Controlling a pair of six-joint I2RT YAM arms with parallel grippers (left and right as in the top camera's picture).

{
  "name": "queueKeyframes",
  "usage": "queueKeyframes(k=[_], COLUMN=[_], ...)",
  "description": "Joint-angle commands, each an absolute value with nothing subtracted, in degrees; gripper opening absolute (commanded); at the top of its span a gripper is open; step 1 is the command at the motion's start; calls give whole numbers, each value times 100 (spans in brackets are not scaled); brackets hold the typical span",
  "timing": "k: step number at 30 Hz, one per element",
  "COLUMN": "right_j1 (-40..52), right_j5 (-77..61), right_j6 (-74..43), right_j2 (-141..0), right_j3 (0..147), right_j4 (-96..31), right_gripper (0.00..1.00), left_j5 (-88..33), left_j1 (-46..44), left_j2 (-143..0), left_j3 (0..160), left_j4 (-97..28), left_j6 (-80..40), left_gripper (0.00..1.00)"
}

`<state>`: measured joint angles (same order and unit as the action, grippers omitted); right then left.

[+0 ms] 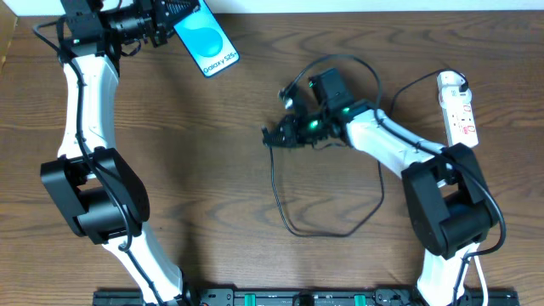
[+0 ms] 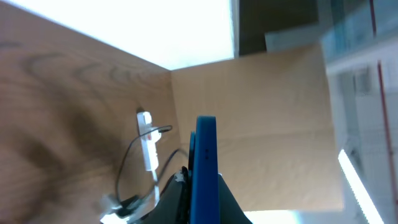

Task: Plug charger to phone and switch on socket
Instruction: 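Grasp and lift the cable end with the right gripper, then move the USB-C end up under the phone's bottom port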

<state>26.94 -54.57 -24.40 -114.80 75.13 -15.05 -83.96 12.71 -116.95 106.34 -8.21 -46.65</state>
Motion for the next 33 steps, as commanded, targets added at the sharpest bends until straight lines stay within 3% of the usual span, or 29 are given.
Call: queueKeyframes(k=[1,10,33], right_j1=[2569,2561,2569], right_j5=[-7290,-8674,-8215], right_j6=[-2215,-2340,-4130], right_j2=[-11424,-11424,-11424], right_j3=[7500,7500,7500], right_j4=[-965,875,3291], right_gripper=[1,1,1], left_j5=[-9015,-9013,-8995], left_j1=[1284,1278,939], left_j2=[-11594,-11594,-11594], left_j3=[10634,10634,10521], left_j4=[-698,-696,-696], left_j6=[-4086,-3846,-3557], left_gripper=[7,7,8])
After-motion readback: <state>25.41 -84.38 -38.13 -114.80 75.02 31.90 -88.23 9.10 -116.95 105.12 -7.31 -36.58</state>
